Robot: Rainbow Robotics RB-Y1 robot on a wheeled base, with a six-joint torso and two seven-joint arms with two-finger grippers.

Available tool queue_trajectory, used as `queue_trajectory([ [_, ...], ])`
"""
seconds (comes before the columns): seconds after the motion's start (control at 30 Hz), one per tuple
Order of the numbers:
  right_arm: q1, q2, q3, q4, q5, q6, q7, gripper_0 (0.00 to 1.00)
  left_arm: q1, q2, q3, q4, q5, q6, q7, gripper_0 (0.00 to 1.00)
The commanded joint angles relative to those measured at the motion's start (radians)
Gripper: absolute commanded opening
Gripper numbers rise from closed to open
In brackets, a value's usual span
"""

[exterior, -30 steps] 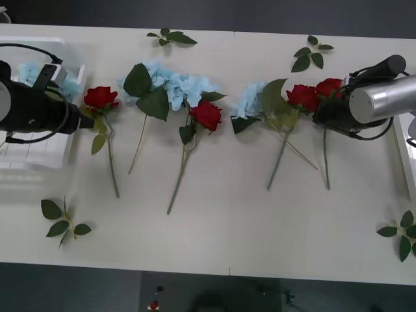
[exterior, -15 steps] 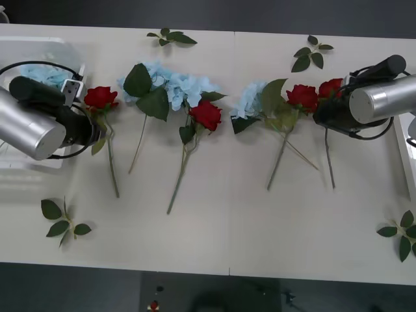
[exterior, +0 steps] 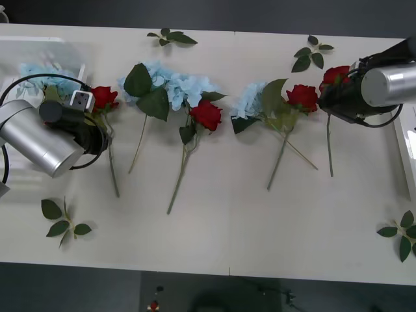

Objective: Put the red flowers into the right box and the blue flowers into the left box

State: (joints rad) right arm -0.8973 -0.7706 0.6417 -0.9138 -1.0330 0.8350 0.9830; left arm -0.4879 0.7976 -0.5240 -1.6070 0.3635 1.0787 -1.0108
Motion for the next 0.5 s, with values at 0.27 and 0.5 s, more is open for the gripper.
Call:
queue_trajectory([
  [0.27,0.106,-0.193,-0.292,-0.198,-0.036,0.145,0.395,0.00,-0.041,-0.074,0.022,0.107,-0.009,-0.120,-0.017,1.00],
  [0.5,0.210,-0.303,-0.415,-0.211,-0.099,0.164,0.580,0.00,-0.041,-0.078,0.022,0.116,-0.011,-0.171,-0.031,1.00],
])
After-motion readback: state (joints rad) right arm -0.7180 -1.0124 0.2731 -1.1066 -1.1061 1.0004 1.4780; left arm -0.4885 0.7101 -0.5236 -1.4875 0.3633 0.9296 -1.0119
